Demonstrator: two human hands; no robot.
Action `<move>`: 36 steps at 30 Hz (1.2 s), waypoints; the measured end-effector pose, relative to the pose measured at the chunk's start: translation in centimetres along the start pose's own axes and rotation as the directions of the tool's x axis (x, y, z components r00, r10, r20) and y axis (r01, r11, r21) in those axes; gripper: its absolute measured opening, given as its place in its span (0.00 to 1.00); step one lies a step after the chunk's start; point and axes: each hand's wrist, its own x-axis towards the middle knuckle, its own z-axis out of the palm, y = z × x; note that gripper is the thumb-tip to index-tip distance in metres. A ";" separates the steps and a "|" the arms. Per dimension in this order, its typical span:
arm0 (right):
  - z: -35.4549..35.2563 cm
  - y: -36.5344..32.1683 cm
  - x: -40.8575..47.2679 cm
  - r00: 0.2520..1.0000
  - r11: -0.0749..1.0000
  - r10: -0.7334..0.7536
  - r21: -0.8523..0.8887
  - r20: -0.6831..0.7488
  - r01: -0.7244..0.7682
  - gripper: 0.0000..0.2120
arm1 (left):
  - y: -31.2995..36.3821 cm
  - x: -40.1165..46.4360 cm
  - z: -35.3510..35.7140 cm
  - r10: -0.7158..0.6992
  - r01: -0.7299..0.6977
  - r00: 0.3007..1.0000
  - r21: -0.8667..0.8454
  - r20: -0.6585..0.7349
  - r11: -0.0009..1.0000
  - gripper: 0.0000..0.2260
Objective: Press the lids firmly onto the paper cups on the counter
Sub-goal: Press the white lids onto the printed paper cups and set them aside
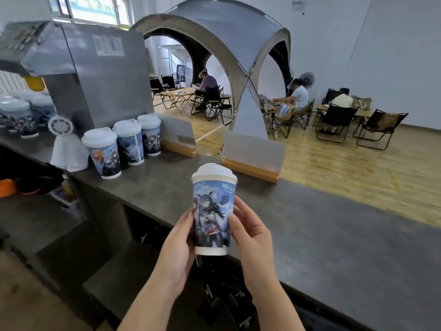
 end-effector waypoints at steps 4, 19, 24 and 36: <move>2.2 1.7 5.3 0.999 0.996 -0.044 -0.082 -0.018 0.043 0.25 | 2.5 5.1 -2.5 0.089 -0.089 0.995 0.000 0.045 0.996 0.21; 9.1 6.7 17.6 0.967 0.963 -0.124 -0.262 -0.223 0.063 0.15 | 6.6 20.2 -9.7 0.186 -0.218 0.968 0.198 0.169 0.956 0.23; 13.0 8.4 21.9 0.941 0.959 -0.151 -0.274 -0.302 0.066 0.12 | 8.8 25.1 -11.9 0.260 -0.319 0.941 0.314 0.215 0.894 0.23; 17.8 13.2 32.4 0.952 0.968 -0.058 -0.251 -0.300 -0.020 0.16 | 9.2 32.4 -15.1 0.346 -0.427 0.899 0.363 0.269 0.828 0.26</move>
